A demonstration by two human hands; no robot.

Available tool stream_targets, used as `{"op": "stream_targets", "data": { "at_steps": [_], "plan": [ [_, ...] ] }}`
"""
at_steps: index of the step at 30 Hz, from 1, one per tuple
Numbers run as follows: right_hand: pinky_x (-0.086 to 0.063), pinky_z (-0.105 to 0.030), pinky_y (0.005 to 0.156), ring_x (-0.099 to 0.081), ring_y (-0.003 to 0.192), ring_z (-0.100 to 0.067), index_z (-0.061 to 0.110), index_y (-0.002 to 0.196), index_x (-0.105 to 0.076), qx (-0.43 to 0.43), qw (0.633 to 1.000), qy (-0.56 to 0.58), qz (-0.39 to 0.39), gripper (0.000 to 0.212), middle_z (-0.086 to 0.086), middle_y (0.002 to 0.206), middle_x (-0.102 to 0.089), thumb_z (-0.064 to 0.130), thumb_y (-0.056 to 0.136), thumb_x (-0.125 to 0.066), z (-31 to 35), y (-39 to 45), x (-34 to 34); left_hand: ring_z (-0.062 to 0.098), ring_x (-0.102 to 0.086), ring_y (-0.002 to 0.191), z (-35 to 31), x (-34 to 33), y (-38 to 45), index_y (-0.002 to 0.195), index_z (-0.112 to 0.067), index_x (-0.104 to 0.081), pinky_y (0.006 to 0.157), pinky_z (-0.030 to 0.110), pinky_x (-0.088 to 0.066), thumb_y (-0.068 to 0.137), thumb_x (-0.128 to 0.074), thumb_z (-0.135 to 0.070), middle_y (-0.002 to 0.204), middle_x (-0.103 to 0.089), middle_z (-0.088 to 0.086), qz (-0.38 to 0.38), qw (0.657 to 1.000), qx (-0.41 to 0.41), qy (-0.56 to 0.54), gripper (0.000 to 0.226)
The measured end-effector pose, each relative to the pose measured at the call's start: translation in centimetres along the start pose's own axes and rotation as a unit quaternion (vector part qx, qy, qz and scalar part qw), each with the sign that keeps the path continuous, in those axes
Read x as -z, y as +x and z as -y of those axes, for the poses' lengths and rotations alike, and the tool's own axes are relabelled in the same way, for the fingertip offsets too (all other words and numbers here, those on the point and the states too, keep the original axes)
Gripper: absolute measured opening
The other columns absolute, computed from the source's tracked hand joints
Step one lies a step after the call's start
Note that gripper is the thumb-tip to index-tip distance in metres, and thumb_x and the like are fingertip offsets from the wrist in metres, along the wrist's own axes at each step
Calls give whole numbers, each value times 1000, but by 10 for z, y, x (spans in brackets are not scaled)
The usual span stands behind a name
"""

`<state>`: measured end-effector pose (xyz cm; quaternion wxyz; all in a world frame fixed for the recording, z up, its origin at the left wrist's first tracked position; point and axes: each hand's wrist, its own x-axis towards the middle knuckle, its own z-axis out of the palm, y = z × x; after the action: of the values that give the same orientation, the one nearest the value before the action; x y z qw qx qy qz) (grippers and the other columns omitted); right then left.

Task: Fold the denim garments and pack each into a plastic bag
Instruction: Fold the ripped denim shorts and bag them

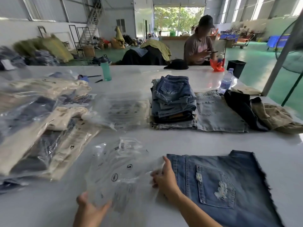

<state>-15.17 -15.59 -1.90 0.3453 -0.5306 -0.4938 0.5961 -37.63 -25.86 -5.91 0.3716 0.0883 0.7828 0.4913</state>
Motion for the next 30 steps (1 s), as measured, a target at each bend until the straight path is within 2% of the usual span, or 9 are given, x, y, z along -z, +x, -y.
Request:
{"op": "stream_targets", "data": {
  "at_steps": [3, 7, 12, 17, 20, 23, 26, 28, 30],
  "plan": [
    [-48, -23, 56, -57, 62, -11, 38, 146, -21, 106, 979, -172, 10, 77, 3, 90, -65, -6, 87, -43, 7, -1, 9, 32, -66, 74, -20, -3, 0, 123, -11, -35, 63, 39, -51, 65, -87, -21, 92, -60, 17, -18, 999, -39, -26, 79],
    [-49, -22, 52, -62, 62, -11, 47, 139, -33, 236, 952, -190, 28, 78, 16, 100, -60, -9, 86, -43, 17, -2, 19, 15, -39, 31, -37, 3, 25, 75, -3, -63, 37, 17, -27, 74, -72, -53, 62, -67, 15, -1, 999, 11, -42, 51],
    [-52, -27, 43, -63, 57, -8, 28, 120, -57, 154, 974, -168, 19, 51, 1, 114, -57, -11, 88, -45, 22, 11, 32, 30, -64, 71, -44, -9, 27, 76, -5, -71, 62, 32, -44, 79, -73, -41, 77, -70, 17, -22, 972, -116, 203, 36],
    [-53, -22, 46, -61, 48, -8, 4, 128, -55, 80, 981, -120, -130, 44, -10, 100, -62, -12, 88, -43, 13, 27, 52, 51, -58, 94, -36, 2, 25, 95, 4, -62, 78, 47, -45, 88, -64, -23, 101, -65, 31, -223, 947, -193, 127, 28],
    [-49, -20, 45, -57, 45, -5, 18, 138, -42, 95, 989, -83, -83, 56, -9, 79, -56, -10, 89, -47, 17, 29, 46, 53, -57, 95, -25, 15, 21, 107, 9, -54, 84, 54, -46, 83, -68, -10, 103, -60, 37, -254, 945, -164, 124, 34],
    [-46, -16, 44, -57, 53, -11, 21, 149, -16, 51, 992, -82, -79, 72, -15, 86, -58, -3, 91, -52, 20, 39, 35, 43, -52, 97, -24, 6, 3, 117, 4, -54, 78, 49, -44, 72, -57, -17, 111, -55, 31, -339, 860, -317, 212, 49],
    [-46, -14, 44, -61, 65, -12, 6, 142, -28, -24, 992, -91, -82, 57, -13, 112, -58, 4, 92, -55, 19, 51, 29, 33, -60, 78, -40, -46, -38, 88, -5, -63, 63, 36, -42, 75, -67, -13, 89, -64, 16, -174, 785, -546, 235, 15],
    [-52, -22, 53, -65, 75, -18, 2, 124, -46, -38, 988, -131, -71, 35, -11, 107, -62, 8, 91, -56, 20, 54, 26, 15, -59, 73, -50, -89, -66, 84, -20, -58, 66, 30, -48, 79, -74, -35, 83, -63, -3, 85, 843, -454, 275, 23],
    [-48, -29, 56, -63, 73, -22, 1, 102, -59, -38, 985, -163, -39, 16, -11, 91, -65, 9, 88, -57, 20, 52, 24, 11, -59, 86, -42, -126, -76, 97, -22, -55, 73, 23, -46, 80, -62, -59, 97, -61, -7, 203, 826, -353, 389, 41]
  ]
}}
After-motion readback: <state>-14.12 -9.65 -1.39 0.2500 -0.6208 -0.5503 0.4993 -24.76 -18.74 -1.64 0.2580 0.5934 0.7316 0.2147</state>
